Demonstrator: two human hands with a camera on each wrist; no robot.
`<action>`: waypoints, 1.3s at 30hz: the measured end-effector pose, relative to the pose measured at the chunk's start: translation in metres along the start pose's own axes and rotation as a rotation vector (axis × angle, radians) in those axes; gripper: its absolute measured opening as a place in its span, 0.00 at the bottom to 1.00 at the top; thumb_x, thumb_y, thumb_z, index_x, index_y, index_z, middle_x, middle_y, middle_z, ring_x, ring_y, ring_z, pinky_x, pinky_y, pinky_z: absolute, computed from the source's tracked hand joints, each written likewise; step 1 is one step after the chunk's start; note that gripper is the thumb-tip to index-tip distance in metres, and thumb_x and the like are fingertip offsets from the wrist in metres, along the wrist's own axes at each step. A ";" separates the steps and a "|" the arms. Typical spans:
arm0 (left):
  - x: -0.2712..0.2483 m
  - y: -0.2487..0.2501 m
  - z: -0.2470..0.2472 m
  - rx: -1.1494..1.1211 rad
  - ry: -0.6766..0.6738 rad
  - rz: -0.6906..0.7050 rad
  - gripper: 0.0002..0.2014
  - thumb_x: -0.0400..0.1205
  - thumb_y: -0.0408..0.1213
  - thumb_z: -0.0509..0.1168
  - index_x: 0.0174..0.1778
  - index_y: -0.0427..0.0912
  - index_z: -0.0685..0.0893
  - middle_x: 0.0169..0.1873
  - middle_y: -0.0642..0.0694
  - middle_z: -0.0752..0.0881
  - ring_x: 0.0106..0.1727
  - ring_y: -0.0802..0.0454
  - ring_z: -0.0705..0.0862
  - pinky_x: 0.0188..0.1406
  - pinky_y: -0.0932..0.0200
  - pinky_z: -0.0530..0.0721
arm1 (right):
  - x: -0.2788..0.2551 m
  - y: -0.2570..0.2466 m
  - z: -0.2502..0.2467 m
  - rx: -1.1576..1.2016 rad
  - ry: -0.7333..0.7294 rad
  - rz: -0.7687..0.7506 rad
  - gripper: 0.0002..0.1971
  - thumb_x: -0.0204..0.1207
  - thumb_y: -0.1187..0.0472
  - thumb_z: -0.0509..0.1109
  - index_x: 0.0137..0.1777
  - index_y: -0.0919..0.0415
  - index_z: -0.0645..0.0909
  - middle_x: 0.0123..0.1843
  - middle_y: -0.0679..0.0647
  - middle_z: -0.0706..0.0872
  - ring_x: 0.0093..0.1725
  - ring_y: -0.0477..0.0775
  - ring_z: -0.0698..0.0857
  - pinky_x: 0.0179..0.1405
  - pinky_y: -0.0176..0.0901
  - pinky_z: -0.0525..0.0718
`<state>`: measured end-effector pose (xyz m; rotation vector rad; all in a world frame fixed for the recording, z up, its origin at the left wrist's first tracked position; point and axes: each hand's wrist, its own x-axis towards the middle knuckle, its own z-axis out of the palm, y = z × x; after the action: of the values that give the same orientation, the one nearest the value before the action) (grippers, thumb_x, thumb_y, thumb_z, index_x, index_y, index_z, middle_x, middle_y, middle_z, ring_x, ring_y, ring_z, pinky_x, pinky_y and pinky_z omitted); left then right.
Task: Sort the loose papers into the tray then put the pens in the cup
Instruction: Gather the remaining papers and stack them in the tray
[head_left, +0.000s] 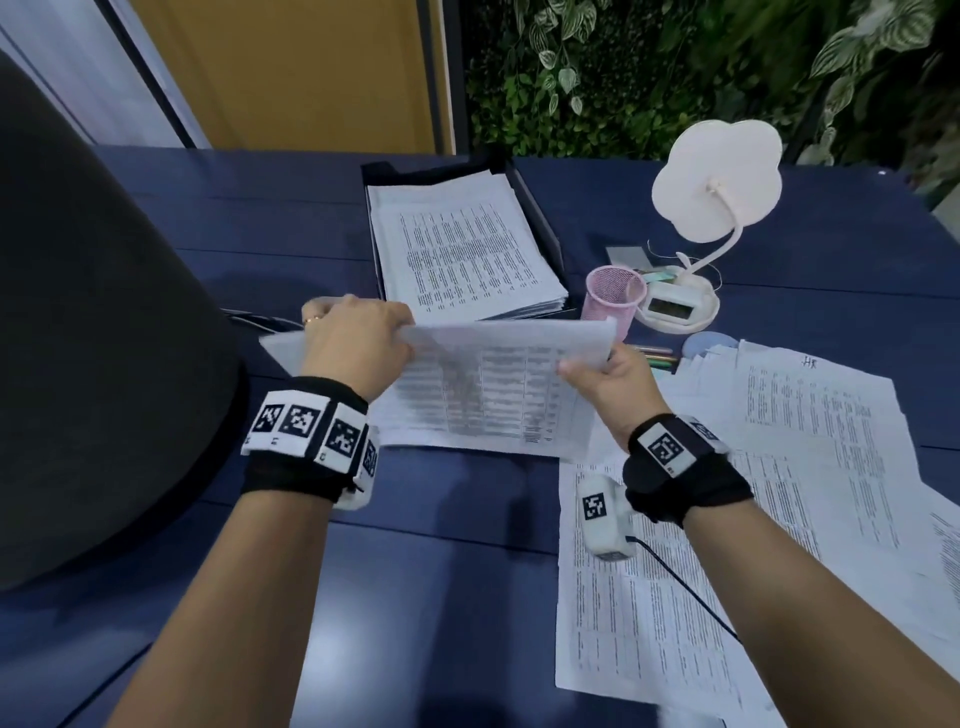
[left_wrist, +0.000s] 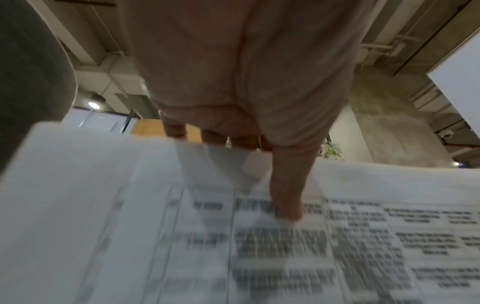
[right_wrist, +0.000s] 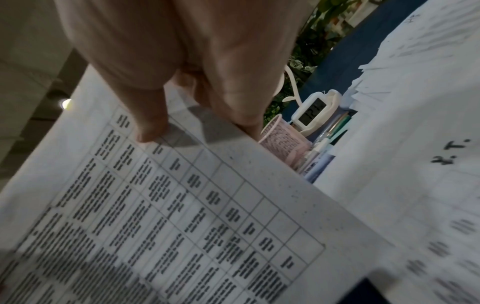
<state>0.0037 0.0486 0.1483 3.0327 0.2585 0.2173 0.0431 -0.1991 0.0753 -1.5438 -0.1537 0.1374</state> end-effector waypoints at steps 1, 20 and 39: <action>-0.001 0.000 0.005 0.008 -0.074 -0.008 0.06 0.76 0.41 0.66 0.47 0.54 0.84 0.44 0.49 0.87 0.56 0.44 0.81 0.65 0.44 0.62 | -0.001 0.003 0.000 -0.012 0.003 0.029 0.15 0.73 0.77 0.70 0.46 0.54 0.82 0.43 0.45 0.90 0.42 0.42 0.88 0.51 0.40 0.85; 0.007 0.006 0.017 0.117 -0.110 0.042 0.04 0.79 0.40 0.65 0.46 0.48 0.84 0.39 0.46 0.86 0.49 0.43 0.83 0.67 0.47 0.63 | 0.000 0.009 -0.010 -0.140 -0.016 0.182 0.11 0.77 0.71 0.68 0.59 0.63 0.81 0.52 0.56 0.88 0.50 0.53 0.87 0.53 0.49 0.85; 0.004 0.018 0.034 -0.866 0.131 -0.410 0.32 0.81 0.51 0.65 0.74 0.38 0.62 0.64 0.39 0.77 0.66 0.41 0.77 0.63 0.49 0.75 | 0.038 -0.001 0.004 0.719 0.356 0.512 0.11 0.81 0.69 0.64 0.60 0.60 0.81 0.62 0.53 0.86 0.59 0.53 0.86 0.68 0.57 0.79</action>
<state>0.0151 0.0293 0.1175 2.0640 0.6001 0.3740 0.0792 -0.1879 0.0768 -0.8366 0.5292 0.2827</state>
